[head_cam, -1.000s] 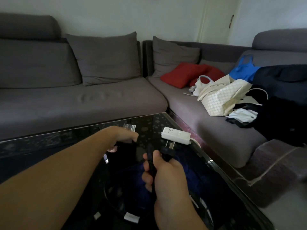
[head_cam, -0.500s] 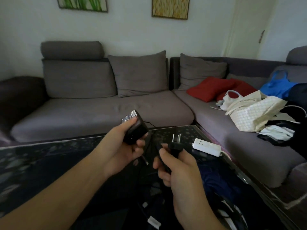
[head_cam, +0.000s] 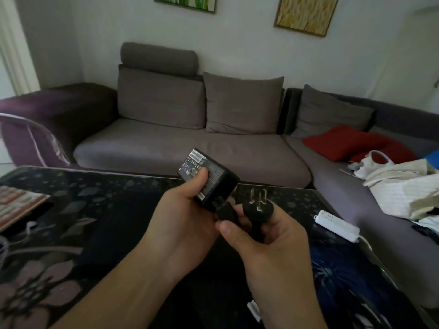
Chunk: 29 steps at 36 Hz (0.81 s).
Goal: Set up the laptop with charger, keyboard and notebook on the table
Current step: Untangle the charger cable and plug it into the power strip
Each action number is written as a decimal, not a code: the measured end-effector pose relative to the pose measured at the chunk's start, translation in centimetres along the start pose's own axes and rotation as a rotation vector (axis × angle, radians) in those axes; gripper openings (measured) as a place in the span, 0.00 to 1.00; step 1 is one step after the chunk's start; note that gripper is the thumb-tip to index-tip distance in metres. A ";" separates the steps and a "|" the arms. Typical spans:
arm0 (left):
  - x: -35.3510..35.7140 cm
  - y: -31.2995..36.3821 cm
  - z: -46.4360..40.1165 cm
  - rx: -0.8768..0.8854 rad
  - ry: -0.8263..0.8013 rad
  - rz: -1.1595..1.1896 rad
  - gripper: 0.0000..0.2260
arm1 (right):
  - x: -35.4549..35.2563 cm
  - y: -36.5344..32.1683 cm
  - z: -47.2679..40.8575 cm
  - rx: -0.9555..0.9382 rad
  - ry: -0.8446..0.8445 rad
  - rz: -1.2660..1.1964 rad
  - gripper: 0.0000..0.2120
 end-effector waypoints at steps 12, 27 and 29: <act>-1.3 -0.6 -1.0 0.110 0.054 -0.053 0.17 | -0.8 1.7 0.2 0.002 0.032 0.189 0.16; -2.4 -3.0 -1.8 0.145 0.170 -0.140 0.17 | -1.6 3.2 0.2 0.039 0.013 0.477 0.09; -2.4 -3.5 -1.8 0.143 0.166 -0.154 0.18 | -1.6 3.5 0.2 0.045 0.019 0.445 0.09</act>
Point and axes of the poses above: each hand's wrist, its own z-axis away from the middle knuckle, its own x-axis out of the palm, y = z × x, the point moved 5 cm from there along -z, towards the middle knuckle, and after that the axes turned 2 degrees about -y, right-handed, at the moved point
